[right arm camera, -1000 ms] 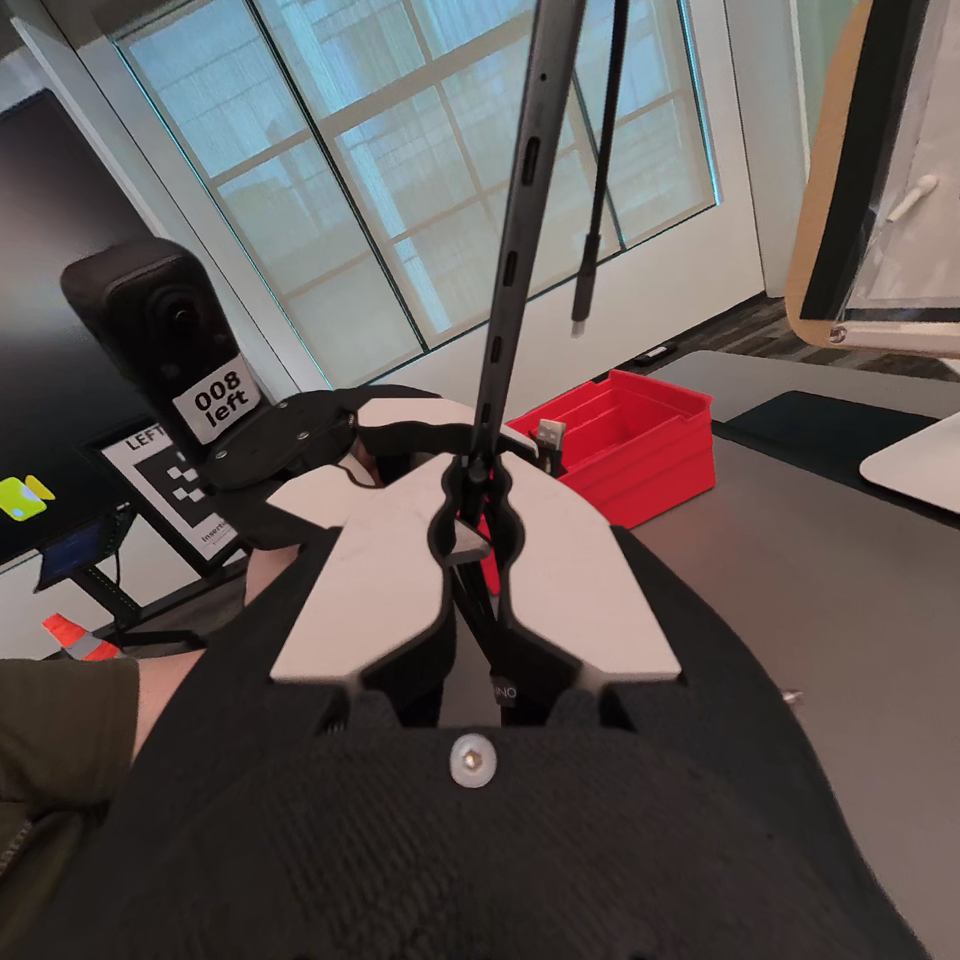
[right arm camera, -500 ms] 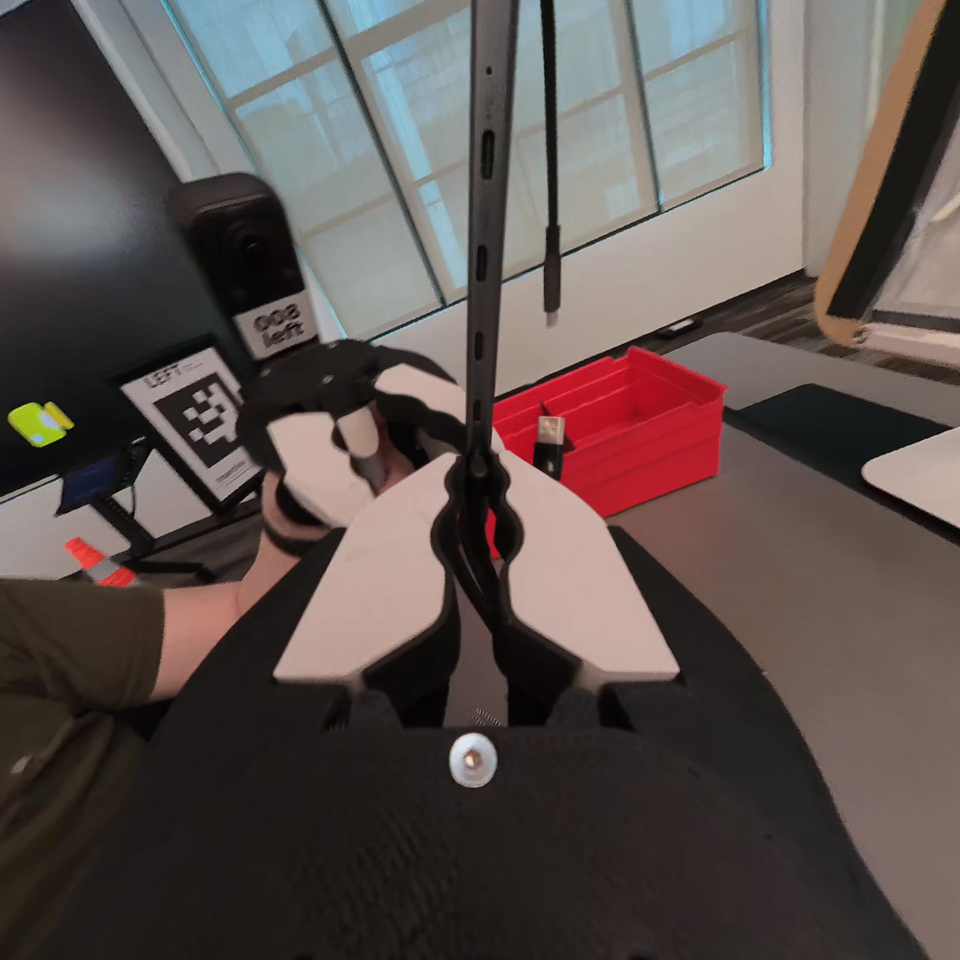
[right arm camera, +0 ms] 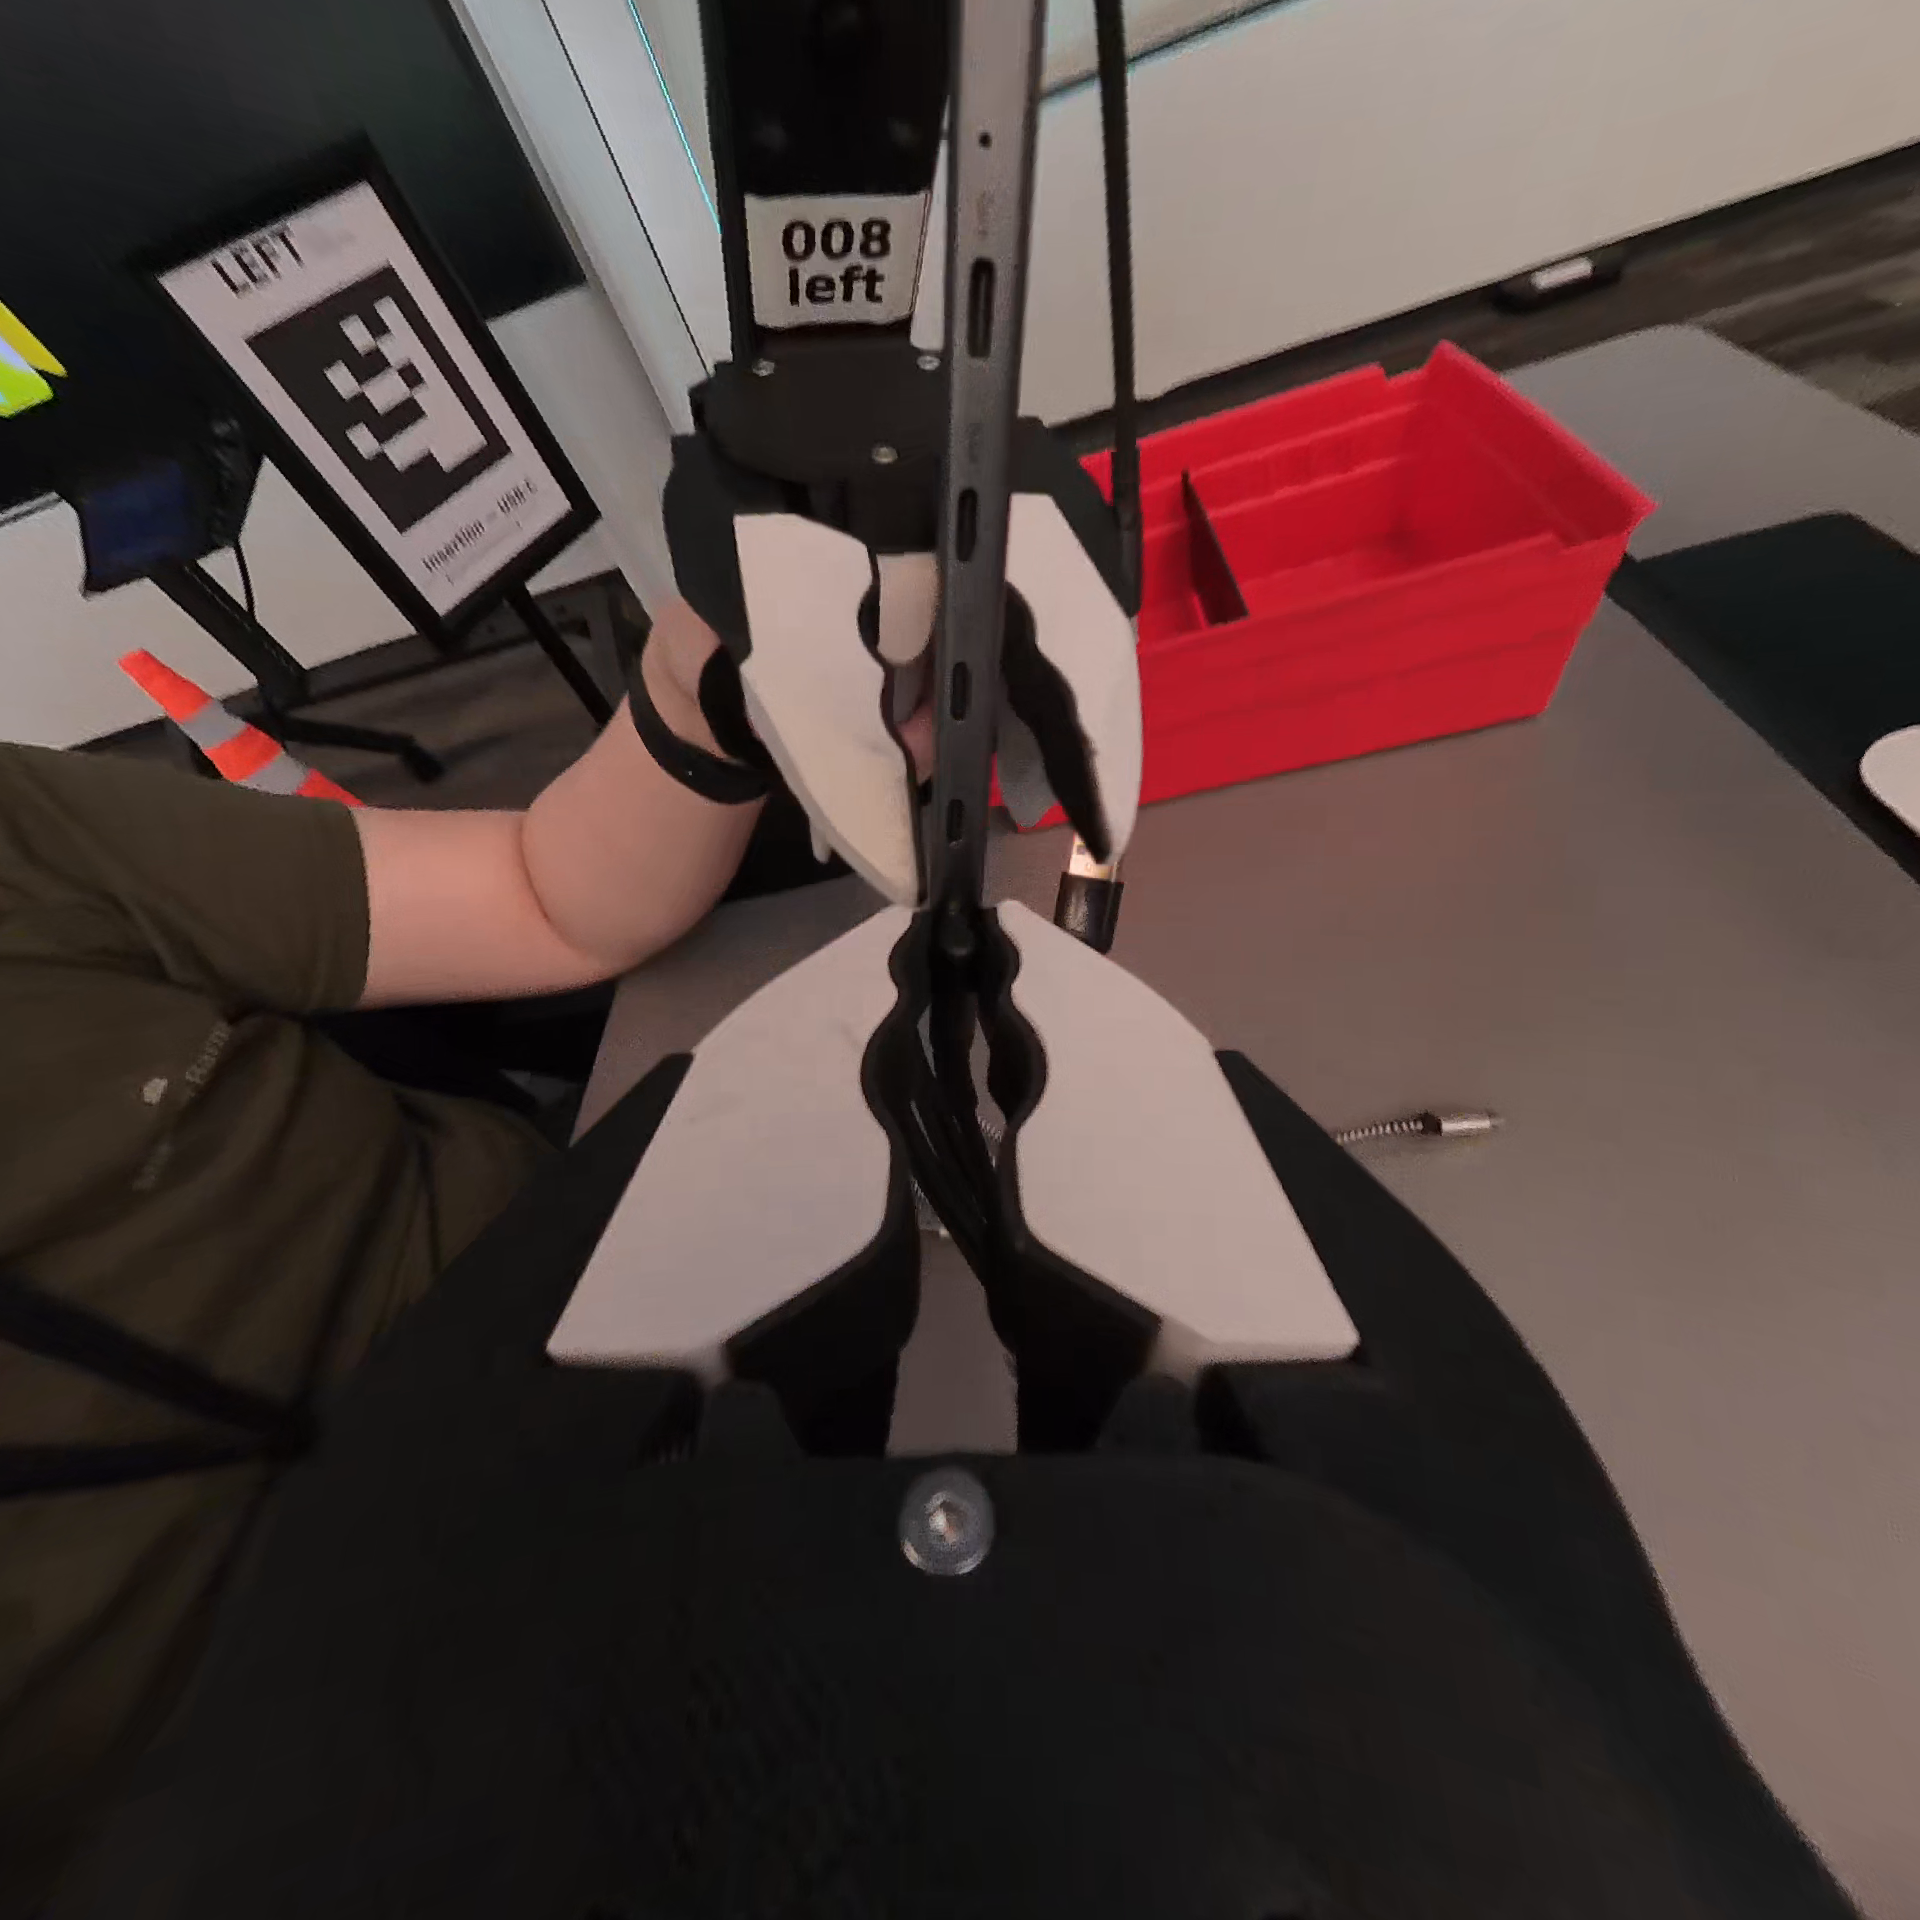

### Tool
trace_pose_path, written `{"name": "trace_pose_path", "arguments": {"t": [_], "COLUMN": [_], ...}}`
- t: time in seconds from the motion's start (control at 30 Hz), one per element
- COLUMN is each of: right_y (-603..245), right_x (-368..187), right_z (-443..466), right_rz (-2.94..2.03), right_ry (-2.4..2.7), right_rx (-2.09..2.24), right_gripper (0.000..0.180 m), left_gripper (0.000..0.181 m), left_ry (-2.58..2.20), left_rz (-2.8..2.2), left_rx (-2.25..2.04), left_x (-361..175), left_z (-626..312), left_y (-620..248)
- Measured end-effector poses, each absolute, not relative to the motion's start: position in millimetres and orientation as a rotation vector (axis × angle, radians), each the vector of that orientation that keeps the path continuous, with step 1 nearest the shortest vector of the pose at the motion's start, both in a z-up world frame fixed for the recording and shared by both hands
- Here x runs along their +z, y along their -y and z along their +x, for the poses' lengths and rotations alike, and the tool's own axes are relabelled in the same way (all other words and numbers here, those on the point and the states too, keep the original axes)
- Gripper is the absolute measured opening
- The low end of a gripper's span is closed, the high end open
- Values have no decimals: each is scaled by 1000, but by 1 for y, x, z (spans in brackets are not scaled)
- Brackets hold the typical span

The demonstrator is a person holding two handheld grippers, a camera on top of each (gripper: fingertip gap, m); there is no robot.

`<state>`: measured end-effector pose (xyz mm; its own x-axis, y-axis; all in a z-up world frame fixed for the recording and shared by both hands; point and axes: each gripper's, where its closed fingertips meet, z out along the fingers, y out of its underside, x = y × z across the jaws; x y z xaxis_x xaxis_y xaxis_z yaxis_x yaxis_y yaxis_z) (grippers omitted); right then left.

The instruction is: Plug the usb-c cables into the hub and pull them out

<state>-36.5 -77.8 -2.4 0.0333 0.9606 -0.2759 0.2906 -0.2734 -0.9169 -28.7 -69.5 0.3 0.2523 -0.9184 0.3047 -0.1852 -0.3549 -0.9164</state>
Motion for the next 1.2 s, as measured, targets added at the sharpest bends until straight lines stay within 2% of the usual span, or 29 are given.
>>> {"name": "trace_pose_path", "arguments": {"t": [0.1, 0.43, 0.63, 1.03, 1.2], "right_y": [80, 82, 84, 82, 80], "right_x": [-16, -52, -72, -75, -75], "right_z": [-38, -39, -45, -56, -55], "right_rz": [-1712, -1968, -2043, -2020, -2026], "right_ry": [1331, 1325, 1362, 1325, 1314], "right_rx": [1264, 1390, 1399, 1433, 1422], "right_gripper": [8, 8, 9, 10, 19], "left_gripper": [12, 10, 12, 10, 10], "left_ry": [-1058, -691, -679, -599, -597], "left_rz": [-1670, -1601, -1638, -1596, -1611], "left_rx": [-1234, -1585, -1481, -1568, -1556], "left_x": [-2, -34, -54, -53, -58], "left_z": [-21, -24, -32, -42, -43], "left_y": [75, 72, 73, 71, 69]}}
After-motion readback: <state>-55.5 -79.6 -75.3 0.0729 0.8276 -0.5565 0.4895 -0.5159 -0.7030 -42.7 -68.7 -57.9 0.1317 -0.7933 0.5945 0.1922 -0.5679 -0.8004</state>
